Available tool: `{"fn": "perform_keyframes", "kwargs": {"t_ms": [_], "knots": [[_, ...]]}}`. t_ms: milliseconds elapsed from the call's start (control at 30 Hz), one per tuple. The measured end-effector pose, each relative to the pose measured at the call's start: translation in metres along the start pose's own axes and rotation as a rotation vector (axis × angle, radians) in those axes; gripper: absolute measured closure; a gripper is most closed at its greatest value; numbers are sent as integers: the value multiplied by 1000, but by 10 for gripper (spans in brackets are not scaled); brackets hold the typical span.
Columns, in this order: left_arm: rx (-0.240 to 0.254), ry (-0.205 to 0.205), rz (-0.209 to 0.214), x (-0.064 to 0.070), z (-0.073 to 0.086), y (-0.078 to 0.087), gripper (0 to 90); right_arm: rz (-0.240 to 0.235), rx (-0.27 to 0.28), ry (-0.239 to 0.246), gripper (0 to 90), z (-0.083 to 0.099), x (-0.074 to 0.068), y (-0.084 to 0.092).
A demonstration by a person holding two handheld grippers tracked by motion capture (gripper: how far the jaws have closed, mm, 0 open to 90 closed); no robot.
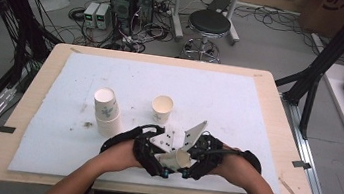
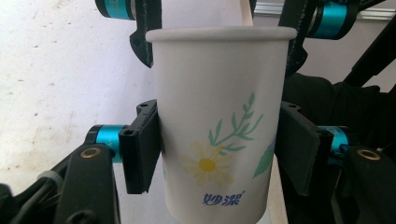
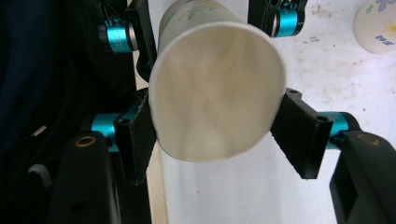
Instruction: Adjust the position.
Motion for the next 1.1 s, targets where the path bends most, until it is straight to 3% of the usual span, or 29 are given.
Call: {"fn": "perform_keyframes", "kwargs": {"t_ms": [233,400,533,800,1067,1100], "knots": [[10,13,7,0,1,-1,370,-5,-8,-5,351,-1,0,0],[54,30,2,-1,1,0,362,-5,20,-10,309,0,1,2],[103,52,-4,-2,1,1,357,-14,122,-51,228,0,4,8],[182,97,-16,-5,9,0,333,14,309,-122,219,8,6,30],[286,141,-72,-10,14,2,323,104,457,-246,219,40,10,45],[299,140,-86,-11,14,2,323,130,498,-266,219,46,11,47]]}}
Point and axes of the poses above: each handheld gripper's, and its own axes: y roughly backward along the jaws, z roughly out of its underside, x roughly to its right, the point moved 6 cm from there along -y, roughly forward along the jaws
